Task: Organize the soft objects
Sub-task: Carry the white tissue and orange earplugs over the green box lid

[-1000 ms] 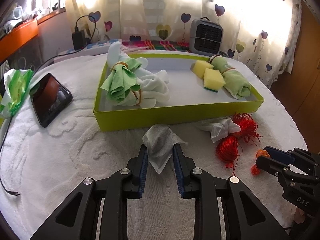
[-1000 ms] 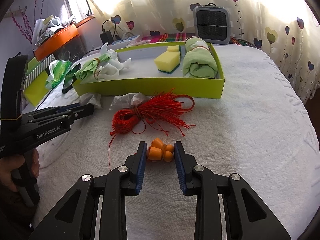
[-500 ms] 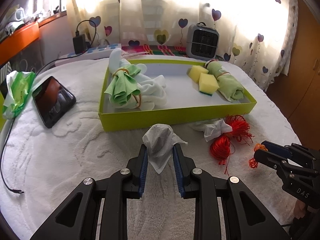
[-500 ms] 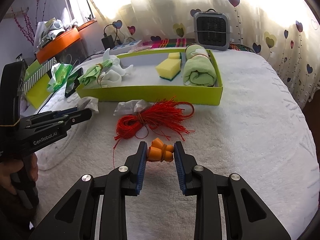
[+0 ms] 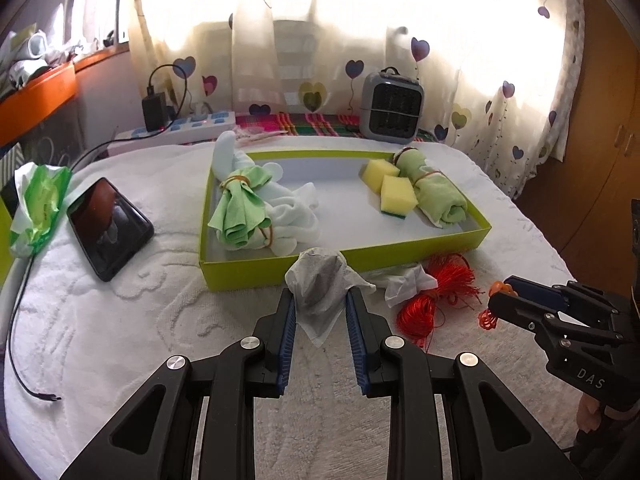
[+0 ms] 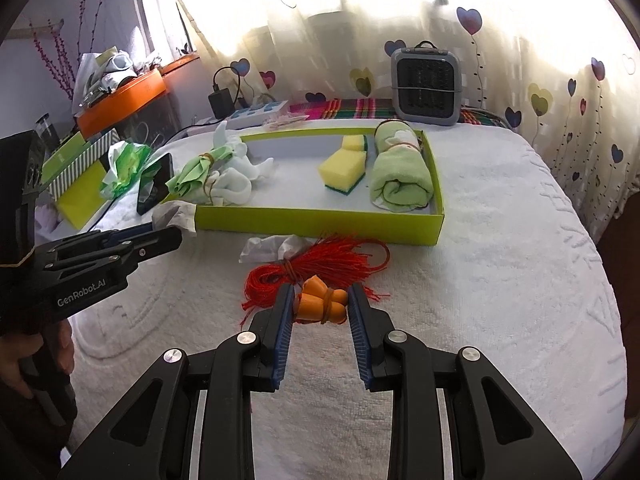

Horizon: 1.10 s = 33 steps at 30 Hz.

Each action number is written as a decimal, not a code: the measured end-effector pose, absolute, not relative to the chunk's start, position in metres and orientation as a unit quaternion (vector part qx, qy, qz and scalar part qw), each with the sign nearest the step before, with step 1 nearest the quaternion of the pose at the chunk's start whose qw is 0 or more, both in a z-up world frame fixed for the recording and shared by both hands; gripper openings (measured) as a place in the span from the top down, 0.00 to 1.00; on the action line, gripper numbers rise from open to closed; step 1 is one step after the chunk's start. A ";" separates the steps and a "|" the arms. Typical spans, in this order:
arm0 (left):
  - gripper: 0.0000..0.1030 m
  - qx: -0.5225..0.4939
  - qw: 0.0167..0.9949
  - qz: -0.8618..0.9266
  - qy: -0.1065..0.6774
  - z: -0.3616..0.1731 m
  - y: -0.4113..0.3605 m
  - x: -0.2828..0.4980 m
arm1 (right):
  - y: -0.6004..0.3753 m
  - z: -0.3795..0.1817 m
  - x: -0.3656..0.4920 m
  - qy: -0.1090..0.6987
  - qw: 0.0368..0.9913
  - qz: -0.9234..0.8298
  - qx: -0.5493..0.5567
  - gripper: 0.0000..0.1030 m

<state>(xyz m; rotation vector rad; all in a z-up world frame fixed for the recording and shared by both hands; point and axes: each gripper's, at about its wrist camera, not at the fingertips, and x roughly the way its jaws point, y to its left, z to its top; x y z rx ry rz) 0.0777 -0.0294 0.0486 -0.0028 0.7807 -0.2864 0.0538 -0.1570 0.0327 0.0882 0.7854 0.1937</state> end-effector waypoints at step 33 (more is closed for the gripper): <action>0.77 -0.012 0.908 -0.188 0.374 0.073 -0.048 0.156 | -0.154 0.051 0.124 0.360 0.925 0.104 0.059 0.72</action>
